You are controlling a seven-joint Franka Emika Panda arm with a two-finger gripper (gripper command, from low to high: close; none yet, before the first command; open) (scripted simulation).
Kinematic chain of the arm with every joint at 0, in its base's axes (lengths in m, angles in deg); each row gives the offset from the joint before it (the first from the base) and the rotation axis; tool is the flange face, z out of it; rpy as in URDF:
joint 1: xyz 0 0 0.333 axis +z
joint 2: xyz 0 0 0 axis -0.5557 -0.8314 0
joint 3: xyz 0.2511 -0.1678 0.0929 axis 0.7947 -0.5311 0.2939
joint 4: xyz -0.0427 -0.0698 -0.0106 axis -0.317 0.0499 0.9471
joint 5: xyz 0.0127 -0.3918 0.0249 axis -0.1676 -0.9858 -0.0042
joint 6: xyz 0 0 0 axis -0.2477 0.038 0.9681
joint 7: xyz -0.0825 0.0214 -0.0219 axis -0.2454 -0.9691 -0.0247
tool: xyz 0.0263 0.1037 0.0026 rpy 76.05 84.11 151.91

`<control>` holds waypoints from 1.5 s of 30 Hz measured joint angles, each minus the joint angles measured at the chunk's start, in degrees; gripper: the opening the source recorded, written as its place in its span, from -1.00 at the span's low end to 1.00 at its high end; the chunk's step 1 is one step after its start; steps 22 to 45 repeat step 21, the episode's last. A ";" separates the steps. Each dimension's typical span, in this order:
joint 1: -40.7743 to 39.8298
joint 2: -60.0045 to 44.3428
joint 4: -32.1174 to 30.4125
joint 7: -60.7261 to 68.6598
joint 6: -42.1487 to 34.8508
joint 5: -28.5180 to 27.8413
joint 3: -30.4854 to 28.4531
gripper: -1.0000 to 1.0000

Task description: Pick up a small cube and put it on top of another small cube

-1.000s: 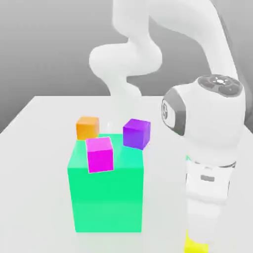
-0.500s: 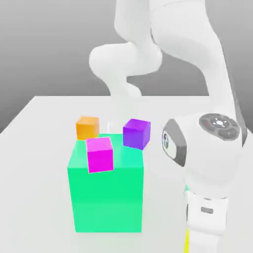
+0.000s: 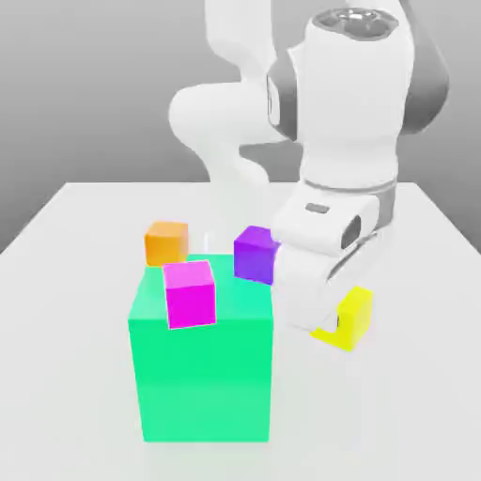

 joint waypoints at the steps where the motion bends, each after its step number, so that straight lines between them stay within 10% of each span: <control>1: -0.52 2.07 -0.65 -1.46 -1.40 -0.23 0.05 -1.00; 13: -9.14 26.65 -8.63 -18.84 -17.61 -3.40 2.64 -1.00; 17: -10.05 25.60 -14.26 -19.90 -10.90 -3.44 3.14 -1.00; 18: -10.10 24.96 -15.54 -19.89 -8.98 -3.39 3.19 1.00; 45: -10.10 24.96 -15.54 -19.89 -8.98 -3.39 3.19 1.00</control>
